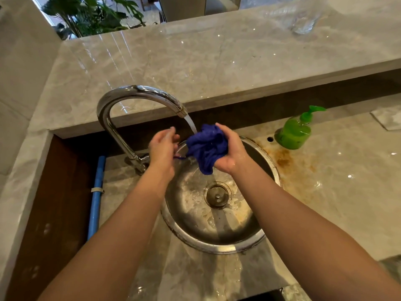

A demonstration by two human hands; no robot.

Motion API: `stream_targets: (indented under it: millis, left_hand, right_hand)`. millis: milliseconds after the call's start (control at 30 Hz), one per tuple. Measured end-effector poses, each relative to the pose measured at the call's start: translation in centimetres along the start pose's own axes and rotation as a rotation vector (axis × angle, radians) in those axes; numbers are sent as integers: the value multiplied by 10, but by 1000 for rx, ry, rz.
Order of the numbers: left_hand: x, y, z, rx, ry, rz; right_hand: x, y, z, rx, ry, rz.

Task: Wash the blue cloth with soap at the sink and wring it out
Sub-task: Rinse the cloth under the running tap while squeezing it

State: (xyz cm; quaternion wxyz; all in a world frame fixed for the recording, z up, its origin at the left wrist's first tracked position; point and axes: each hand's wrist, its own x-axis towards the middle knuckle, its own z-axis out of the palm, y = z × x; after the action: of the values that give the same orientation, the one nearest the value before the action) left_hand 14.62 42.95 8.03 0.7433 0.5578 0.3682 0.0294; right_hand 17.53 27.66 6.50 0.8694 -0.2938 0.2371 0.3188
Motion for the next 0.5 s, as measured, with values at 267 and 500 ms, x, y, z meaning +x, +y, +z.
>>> stream_targets:
  millis: [267,500]
  left_hand:
    - [-18,-11,25,8,-347,-478]
    - [-17,4,44,139,-213,-433]
  right_hand:
    - [17,4,18,-789,202,-486]
    - [15,10,19,-1037,72,-619]
